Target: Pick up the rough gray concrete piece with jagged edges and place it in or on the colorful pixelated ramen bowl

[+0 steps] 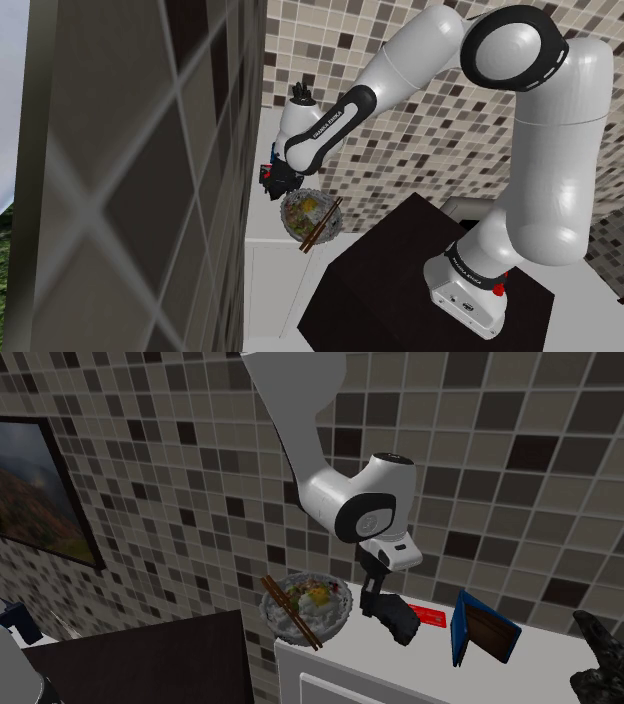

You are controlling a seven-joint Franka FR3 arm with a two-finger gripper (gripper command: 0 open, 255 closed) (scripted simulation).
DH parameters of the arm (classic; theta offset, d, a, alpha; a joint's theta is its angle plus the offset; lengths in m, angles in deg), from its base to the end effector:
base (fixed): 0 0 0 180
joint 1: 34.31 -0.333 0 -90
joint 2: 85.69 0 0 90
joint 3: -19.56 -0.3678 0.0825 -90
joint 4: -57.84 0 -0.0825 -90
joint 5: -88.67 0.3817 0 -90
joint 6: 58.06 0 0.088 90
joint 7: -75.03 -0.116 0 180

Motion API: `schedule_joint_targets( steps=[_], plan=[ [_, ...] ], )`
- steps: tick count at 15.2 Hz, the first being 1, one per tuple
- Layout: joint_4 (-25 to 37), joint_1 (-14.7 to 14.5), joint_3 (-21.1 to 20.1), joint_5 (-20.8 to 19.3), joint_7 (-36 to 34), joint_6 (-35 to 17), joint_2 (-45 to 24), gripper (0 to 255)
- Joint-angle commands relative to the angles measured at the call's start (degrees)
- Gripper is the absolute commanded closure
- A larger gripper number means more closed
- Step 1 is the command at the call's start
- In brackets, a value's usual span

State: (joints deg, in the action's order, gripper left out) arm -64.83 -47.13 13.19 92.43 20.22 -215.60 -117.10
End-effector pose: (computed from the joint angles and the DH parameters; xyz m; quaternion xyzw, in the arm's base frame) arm 0.5663 0.1932 0.1879 -0.9382 0.3422 0.0006 0.0523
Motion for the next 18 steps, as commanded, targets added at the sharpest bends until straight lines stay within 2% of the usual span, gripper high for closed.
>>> schedule_joint_targets(
  steps=[1,8,18],
  plan=[
    [0.0,0.0,0.01,0.0,0.0,0.0,-0.02,255],
    [-0.01,0.01,0.01,0.0,0.0,-0.01,-0.02,255],
    [-1.32,0.37,-0.38,0.35,-0.23,5.71,7.03,255]
  ],
)
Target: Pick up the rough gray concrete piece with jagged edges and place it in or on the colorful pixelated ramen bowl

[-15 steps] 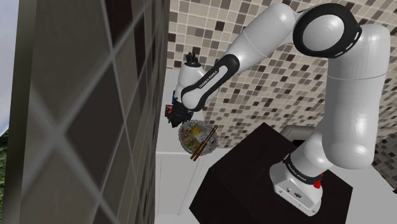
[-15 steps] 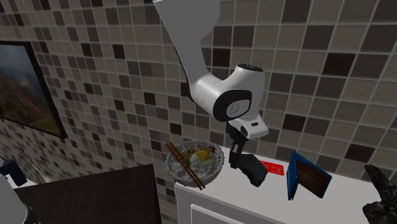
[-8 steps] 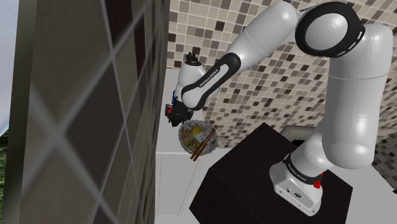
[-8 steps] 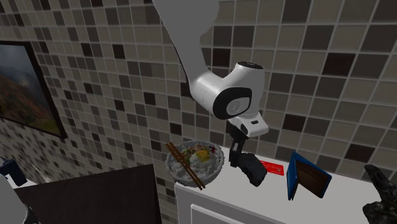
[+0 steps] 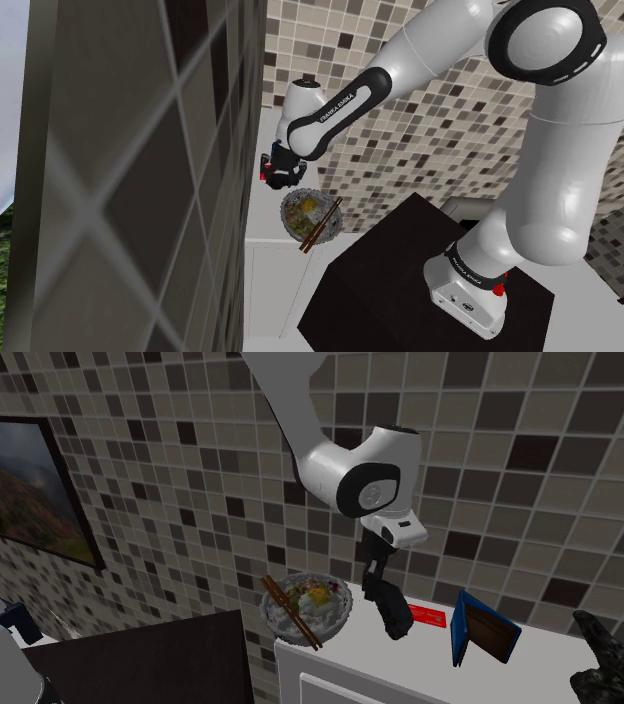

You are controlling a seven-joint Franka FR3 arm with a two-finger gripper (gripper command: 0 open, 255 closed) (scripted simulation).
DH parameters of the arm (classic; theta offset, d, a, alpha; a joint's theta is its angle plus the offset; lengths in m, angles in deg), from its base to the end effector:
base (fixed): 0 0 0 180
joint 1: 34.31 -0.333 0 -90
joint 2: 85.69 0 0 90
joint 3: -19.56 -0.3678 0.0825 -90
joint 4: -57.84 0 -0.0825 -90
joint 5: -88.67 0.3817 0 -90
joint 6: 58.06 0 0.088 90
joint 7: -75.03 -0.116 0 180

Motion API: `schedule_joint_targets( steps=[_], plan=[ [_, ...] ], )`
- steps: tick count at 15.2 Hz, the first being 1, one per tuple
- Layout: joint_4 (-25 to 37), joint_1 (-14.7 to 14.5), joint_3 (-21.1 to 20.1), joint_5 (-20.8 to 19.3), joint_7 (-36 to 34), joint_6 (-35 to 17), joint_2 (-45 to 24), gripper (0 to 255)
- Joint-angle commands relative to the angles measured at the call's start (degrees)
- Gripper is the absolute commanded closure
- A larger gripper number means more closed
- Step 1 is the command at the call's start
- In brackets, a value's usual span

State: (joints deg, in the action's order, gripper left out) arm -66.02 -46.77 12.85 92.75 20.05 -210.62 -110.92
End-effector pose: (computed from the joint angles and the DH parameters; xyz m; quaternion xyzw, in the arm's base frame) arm 0.5616 0.1915 0.2365 -0.9381 0.3424 0.0006 0.0523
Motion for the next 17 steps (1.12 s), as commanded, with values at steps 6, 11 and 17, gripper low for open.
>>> schedule_joint_targets(
  steps=[6,11,17],
  plan=[
    [-0.31,0.2,-0.24,0.26,-0.2,4.45,4.78,255],
    [-0.12,0.34,-0.36,0.44,-0.3,7.69,7.84,255],
    [0.52,0.48,-0.46,0.63,-0.43,11.72,11.24,255]
  ],
)
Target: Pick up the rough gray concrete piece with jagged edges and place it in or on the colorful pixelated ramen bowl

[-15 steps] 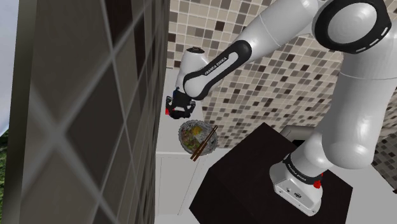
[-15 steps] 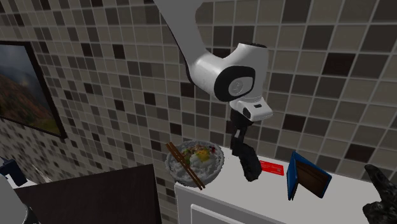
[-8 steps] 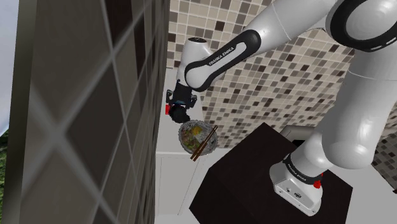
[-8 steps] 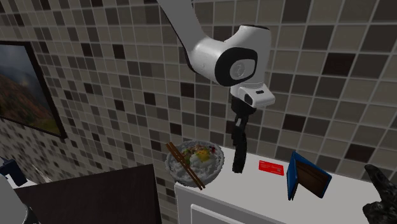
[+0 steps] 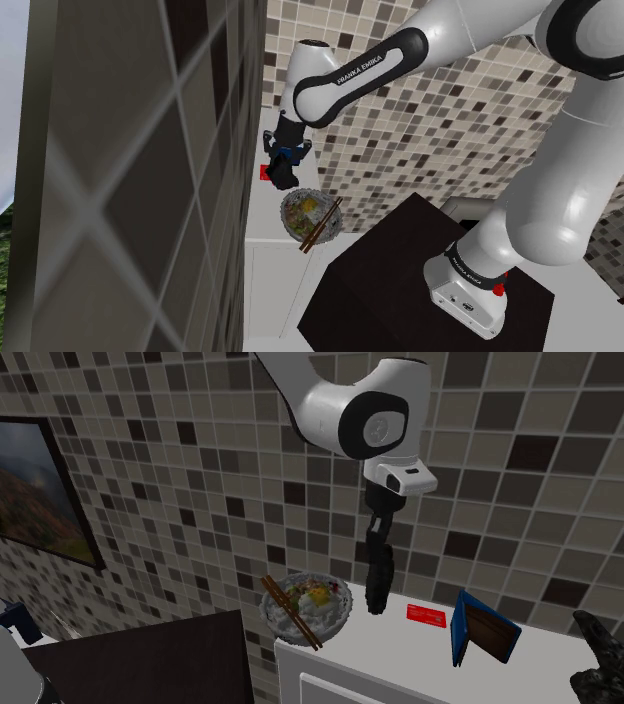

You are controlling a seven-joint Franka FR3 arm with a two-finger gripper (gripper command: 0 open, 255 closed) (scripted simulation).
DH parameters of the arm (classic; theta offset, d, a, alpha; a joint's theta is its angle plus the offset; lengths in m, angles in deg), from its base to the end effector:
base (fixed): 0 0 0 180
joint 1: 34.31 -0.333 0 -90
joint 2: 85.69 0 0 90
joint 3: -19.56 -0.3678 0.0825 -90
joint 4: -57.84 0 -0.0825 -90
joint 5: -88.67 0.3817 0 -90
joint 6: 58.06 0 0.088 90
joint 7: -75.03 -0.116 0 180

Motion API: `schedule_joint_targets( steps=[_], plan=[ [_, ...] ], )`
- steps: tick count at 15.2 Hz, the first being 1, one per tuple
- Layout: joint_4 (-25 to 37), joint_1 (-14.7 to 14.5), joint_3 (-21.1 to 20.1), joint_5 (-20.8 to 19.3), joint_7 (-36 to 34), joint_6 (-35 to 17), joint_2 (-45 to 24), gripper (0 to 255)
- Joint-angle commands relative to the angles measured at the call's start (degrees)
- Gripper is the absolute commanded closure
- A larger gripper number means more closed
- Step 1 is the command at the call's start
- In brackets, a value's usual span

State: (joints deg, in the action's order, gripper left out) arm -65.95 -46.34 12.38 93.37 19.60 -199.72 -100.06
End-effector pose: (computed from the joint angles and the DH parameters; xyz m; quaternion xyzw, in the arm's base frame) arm 0.5504 0.1897 0.3302 -0.9381 0.3423 0.0007 0.0521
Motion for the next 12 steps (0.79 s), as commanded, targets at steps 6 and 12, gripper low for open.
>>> schedule_joint_targets(
  steps=[6,12],
  plan=[
    [1.42,0.16,-0.04,0.15,-0.12,4.61,3.21,255],
    [-12.05,-1.99,-2.23,2.08,-3.06,1.75,14.17,255]
  ],
)
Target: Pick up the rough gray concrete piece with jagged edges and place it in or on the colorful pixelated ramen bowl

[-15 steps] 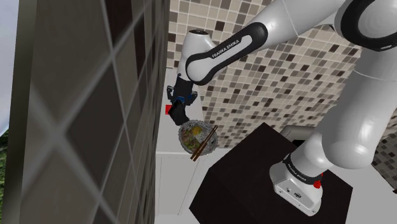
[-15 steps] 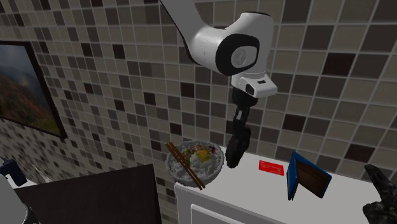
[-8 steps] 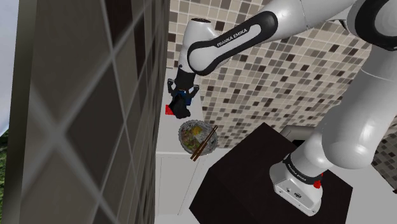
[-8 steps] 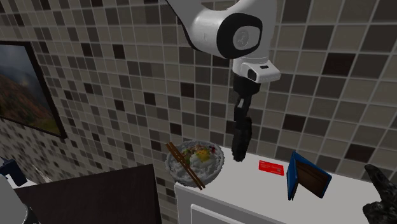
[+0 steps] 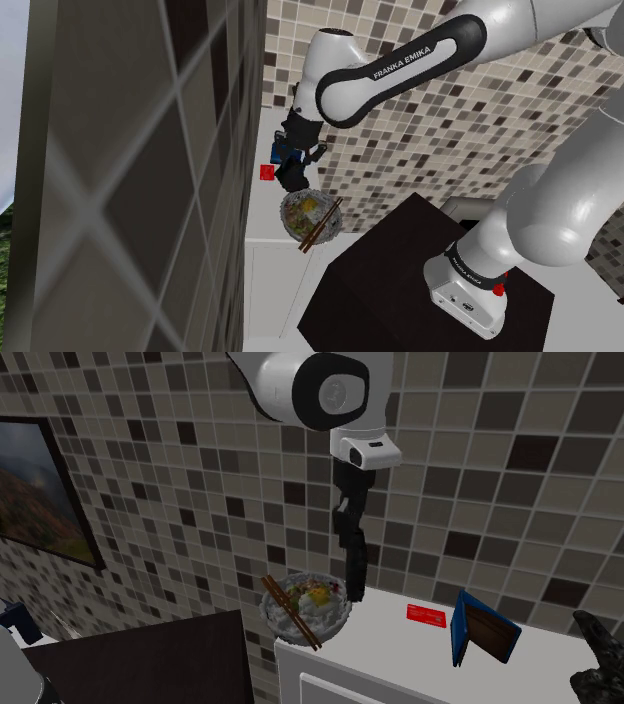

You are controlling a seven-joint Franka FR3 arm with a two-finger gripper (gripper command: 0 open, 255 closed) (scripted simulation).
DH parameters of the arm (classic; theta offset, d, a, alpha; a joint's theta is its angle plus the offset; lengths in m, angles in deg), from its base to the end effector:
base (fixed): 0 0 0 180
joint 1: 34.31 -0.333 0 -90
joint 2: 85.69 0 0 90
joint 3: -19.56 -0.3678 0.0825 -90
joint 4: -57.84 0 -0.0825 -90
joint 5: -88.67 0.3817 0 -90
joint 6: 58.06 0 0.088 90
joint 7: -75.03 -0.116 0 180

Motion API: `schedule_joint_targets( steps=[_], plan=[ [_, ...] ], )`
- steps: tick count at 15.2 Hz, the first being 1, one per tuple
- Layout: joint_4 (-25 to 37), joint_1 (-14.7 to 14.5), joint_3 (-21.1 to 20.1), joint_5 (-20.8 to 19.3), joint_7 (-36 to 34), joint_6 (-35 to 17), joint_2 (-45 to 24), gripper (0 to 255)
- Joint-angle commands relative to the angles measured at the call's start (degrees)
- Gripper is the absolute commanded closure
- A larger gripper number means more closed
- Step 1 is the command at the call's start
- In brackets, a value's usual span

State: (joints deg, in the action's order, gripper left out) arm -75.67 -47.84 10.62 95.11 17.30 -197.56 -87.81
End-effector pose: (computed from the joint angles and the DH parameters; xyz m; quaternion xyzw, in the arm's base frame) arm 0.4780 0.1984 0.3728 -0.9383 0.3418 0.0004 0.0530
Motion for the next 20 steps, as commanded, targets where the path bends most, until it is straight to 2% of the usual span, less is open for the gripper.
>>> schedule_joint_targets(
  steps=[1,8,11,12,20],
  plan=[
    [-4.38,-0.91,-0.91,0.77,-1.28,-0.69,3.76,255],
    [-17.32,-4.94,-4.42,4.86,-5.42,-1.03,16.92,255],
    [-17.77,-5.12,-4.57,5.01,-5.51,-1.47,16.94,255],
    [-17.77,-5.12,-4.57,5.01,-5.51,-1.47,16.94,0],
    [-19.55,3.32,-2.81,-6.69,-6.74,-13.48,17.44,0]
  ],
)
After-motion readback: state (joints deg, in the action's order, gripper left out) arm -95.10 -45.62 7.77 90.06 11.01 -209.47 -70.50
